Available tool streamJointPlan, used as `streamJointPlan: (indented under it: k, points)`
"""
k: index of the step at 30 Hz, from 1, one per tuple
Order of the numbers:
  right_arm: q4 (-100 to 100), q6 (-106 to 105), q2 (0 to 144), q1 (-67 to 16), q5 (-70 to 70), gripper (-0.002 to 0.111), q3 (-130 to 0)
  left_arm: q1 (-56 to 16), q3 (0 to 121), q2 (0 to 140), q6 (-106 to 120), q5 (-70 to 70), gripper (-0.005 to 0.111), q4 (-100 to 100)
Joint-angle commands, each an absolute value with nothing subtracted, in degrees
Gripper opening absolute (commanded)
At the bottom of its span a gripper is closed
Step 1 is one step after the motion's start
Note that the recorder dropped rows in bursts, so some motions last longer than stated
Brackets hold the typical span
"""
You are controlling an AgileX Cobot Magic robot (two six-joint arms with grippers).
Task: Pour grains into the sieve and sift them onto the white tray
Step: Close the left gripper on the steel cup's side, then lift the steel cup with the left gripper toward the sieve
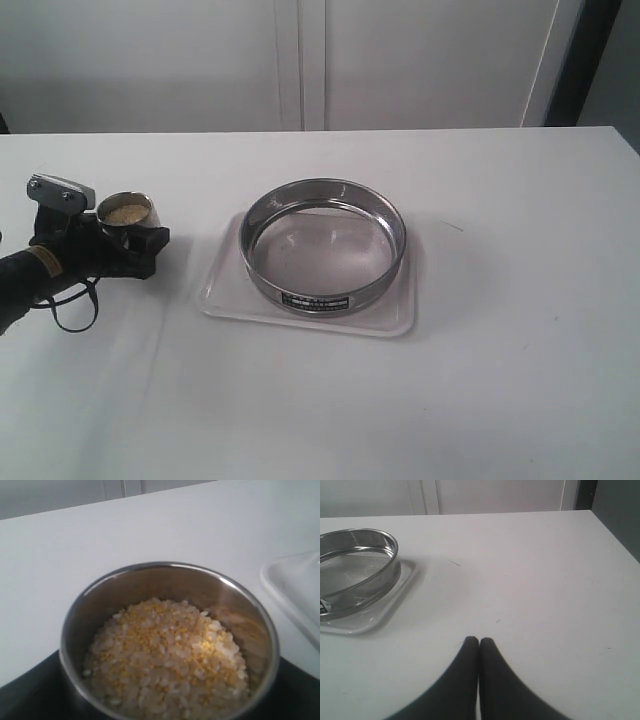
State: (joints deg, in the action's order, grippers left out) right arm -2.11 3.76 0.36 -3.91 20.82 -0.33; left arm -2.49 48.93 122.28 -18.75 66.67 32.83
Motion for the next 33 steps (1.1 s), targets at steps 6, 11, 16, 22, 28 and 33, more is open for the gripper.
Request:
streamJointPlan:
  k: [6,11,16,22,28,33]
  points:
    - [-1.7,3.7,0.0,-4.0,20.1,0.000,0.0,-2.6,48.7,117.0,-18.2,63.8,0.000,33.5]
    - [-1.7,3.7,0.0,-4.0,20.1,0.000,0.0,-2.6,48.7,112.8,-18.3,59.6,0.000,33.8]
    - [-1.7,3.7,0.0,-4.0,20.1,0.000,0.0,-2.6,48.6,108.2,-21.8,58.1,0.000,37.5]
    - [-1.7,3.7,0.0,-4.0,20.1,0.000,0.0,-2.6,48.6,101.0,-28.4,51.4,0.000,41.5]
    - [-1.7,3.7,0.0,-4.0,20.1,0.000,0.0,-2.6,48.6,94.6,-35.3,47.3,0.000,49.5]
    - [-1.7,3.7,0.0,-4.0,20.1,0.000,0.0,-2.7,48.6,89.8,-42.1,41.9,0.000,56.6]
